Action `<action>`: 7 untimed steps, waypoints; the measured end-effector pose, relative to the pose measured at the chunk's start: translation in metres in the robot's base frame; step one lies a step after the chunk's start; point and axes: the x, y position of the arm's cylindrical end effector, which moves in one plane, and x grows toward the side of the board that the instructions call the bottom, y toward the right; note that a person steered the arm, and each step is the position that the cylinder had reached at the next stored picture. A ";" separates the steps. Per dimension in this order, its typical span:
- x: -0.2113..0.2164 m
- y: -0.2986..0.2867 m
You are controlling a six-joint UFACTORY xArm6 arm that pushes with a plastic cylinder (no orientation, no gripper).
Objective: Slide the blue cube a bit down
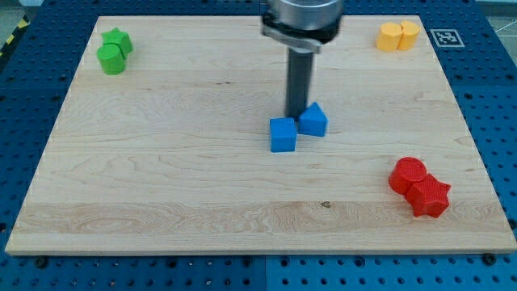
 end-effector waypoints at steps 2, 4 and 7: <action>0.000 0.096; -0.033 0.097; -0.024 -0.019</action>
